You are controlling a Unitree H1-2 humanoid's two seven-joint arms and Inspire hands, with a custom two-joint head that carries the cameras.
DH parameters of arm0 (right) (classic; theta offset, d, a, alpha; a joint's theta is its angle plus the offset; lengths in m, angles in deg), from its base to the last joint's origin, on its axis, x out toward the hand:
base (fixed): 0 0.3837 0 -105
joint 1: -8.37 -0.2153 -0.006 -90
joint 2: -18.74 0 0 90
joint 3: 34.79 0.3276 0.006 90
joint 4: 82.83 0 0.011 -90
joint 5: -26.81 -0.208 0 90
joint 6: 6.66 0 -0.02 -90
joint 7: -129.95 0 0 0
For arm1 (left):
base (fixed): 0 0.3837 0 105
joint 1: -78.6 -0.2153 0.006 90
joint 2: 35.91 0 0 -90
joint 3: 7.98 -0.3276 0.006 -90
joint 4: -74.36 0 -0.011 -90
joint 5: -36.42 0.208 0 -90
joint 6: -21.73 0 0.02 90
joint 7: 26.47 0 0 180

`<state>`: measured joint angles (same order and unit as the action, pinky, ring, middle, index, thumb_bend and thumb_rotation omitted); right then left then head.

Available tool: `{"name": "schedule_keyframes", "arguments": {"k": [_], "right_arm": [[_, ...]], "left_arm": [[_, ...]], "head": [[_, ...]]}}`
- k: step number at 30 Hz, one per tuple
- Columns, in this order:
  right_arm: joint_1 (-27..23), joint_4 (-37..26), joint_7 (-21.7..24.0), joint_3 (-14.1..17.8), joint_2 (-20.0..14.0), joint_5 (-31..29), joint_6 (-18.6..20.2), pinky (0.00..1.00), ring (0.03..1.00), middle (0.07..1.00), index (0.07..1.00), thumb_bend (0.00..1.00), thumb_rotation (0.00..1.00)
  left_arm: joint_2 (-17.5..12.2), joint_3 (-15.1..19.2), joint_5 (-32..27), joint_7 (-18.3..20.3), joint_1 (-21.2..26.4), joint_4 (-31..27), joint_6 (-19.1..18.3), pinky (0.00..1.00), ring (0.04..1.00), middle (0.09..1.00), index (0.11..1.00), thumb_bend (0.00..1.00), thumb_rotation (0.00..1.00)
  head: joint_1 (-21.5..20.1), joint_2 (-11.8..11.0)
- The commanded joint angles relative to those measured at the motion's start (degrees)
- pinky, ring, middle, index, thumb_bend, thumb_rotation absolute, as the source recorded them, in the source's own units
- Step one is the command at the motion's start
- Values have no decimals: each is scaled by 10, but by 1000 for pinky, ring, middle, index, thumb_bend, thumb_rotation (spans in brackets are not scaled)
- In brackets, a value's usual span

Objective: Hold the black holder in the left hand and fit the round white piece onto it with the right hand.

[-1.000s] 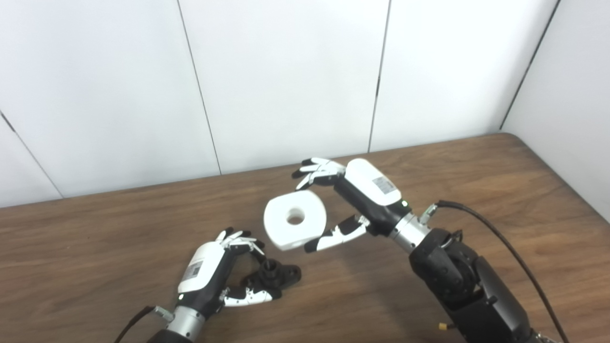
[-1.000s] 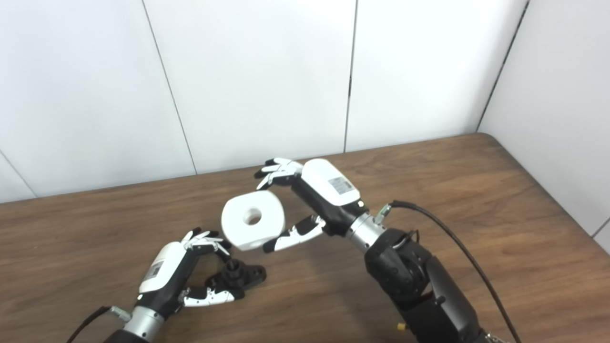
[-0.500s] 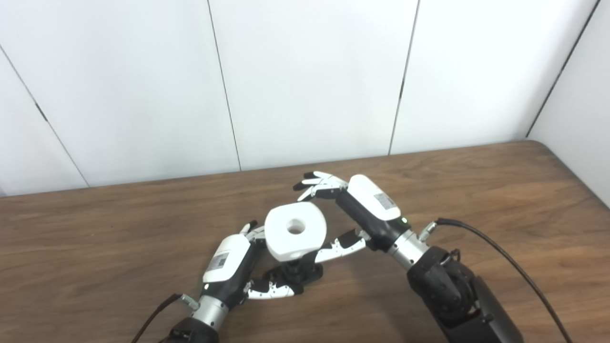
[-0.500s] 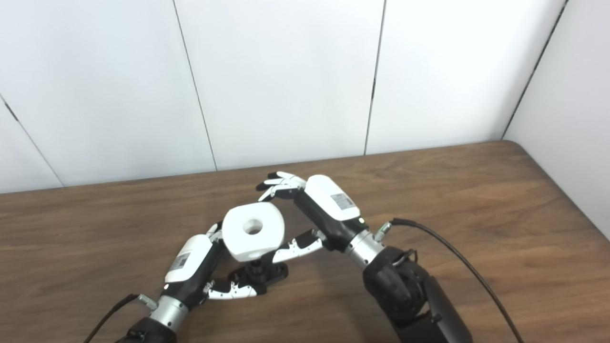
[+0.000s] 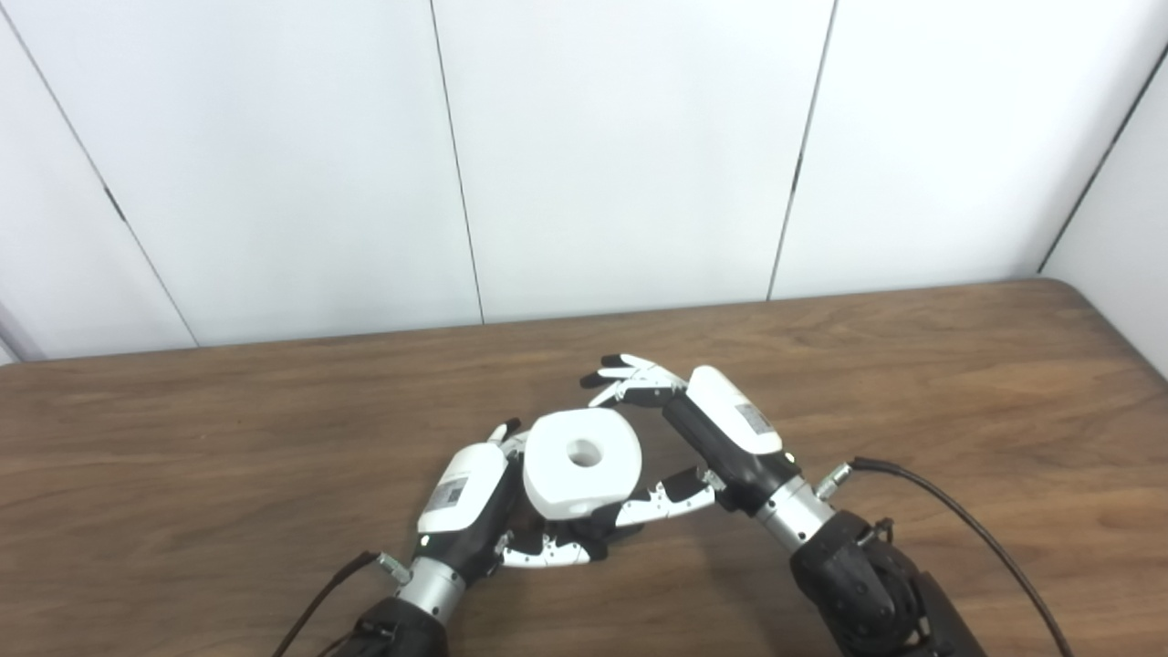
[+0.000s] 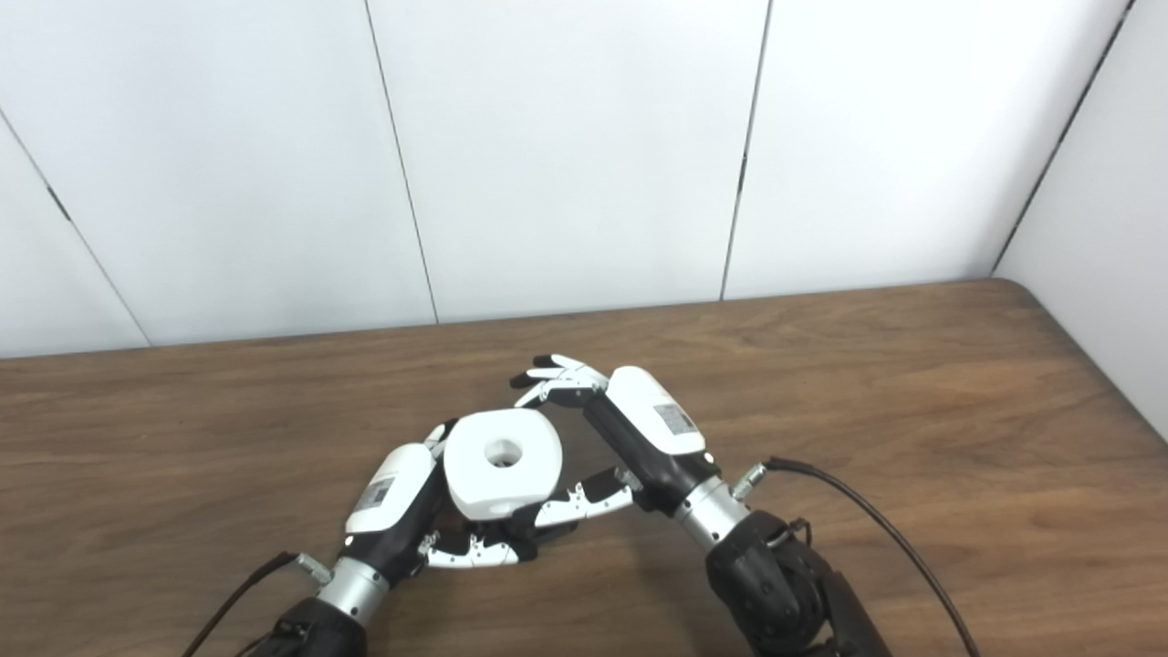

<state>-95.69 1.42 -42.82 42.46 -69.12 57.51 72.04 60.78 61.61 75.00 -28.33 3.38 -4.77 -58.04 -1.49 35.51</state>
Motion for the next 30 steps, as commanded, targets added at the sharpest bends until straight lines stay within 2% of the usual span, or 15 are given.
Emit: {"name": "schedule_keyframes", "arguments": {"k": [1,8,14,30], "right_arm": [[-14,-16,-16,8,0,-8,-19,728,900,809,556,433,293],[-20,-18,-11,12,-6,-13,-19,727,897,809,557,438,255],[-24,-18,-3,12,-13,-20,-18,733,896,809,556,447,272],[-24,-31,16,17,-27,-23,-1,733,895,808,554,455,270]], "left_arm": [[3,-4,-1,-11,-8,3,10,1000,883,744,482,524,64],[-1,-5,-4,5,-9,-9,-2,1000,890,752,482,524,65],[0,-3,-7,1,-10,-11,2,1000,881,745,482,524,65],[2,-2,-3,15,-14,-37,-16,1000,884,747,482,525,65]], "head": [[-2,3],[-2,5],[-7,9],[-12,29]]}}
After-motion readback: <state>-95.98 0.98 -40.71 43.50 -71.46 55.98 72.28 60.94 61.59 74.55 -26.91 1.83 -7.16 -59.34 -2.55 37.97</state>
